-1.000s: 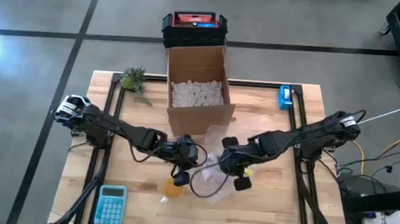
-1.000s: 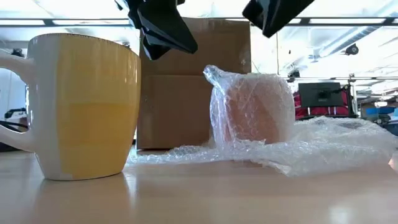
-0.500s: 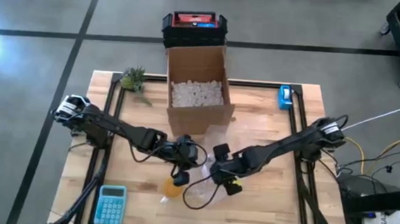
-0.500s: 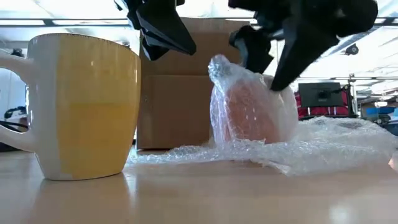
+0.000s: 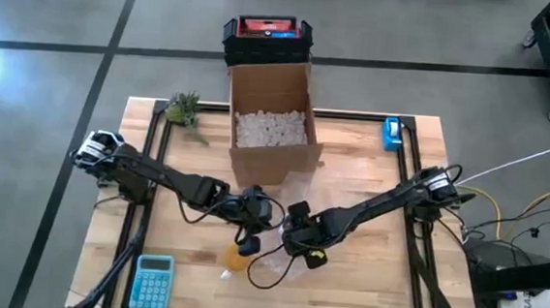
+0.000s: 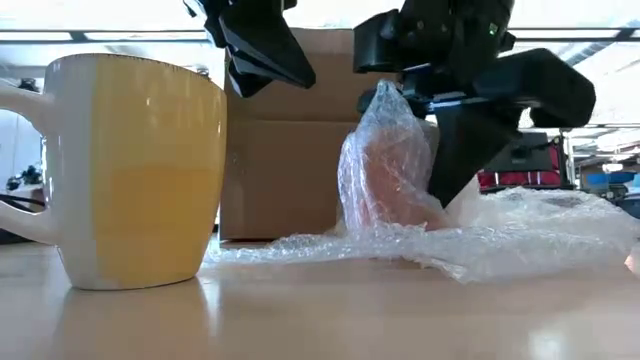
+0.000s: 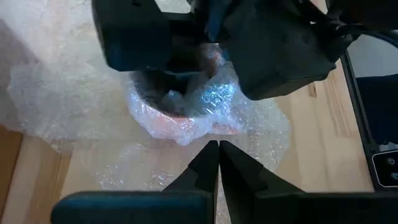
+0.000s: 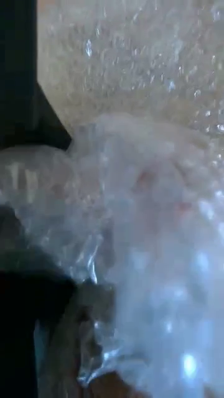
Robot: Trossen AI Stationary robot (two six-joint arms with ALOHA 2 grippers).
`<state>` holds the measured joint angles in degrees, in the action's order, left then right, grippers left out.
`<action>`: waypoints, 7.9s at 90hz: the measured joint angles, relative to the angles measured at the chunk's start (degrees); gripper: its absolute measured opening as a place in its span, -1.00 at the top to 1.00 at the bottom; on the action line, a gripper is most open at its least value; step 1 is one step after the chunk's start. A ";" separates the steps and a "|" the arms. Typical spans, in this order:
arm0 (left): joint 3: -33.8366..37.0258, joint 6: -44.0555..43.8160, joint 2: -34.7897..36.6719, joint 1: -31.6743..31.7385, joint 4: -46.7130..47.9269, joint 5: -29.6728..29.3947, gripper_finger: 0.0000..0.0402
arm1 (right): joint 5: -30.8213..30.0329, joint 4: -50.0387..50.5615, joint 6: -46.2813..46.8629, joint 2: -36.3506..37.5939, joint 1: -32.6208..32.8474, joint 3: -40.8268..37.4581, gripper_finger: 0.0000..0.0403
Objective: Wrap mug
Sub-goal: Put the wrapped orange mug into the cardboard box, then wrap the yellow mug with bubble wrap
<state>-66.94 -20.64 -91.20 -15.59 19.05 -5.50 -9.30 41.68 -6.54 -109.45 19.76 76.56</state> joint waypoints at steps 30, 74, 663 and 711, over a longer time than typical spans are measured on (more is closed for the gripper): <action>0.00 0.17 0.07 -0.38 -0.04 -0.08 1.00 | 3.06 6.77 1.01 8.99 0.59 2.68 0.80; 0.00 -0.07 4.16 -1.94 -0.07 -6.55 1.00 | -6.08 0.18 -4.68 37.25 -0.90 2.70 0.82; 12.76 3.63 7.02 6.14 -11.17 -2.89 1.00 | -1.22 -26.33 11.10 25.87 -20.50 -29.06 0.94; 12.76 3.63 7.04 6.14 -11.28 -2.91 1.00 | -2.49 -30.50 6.76 12.68 -23.46 -29.47 0.19</action>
<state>-54.17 -17.02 -84.16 -9.45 7.77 -8.40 -11.79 11.18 0.22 -96.77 -3.70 47.09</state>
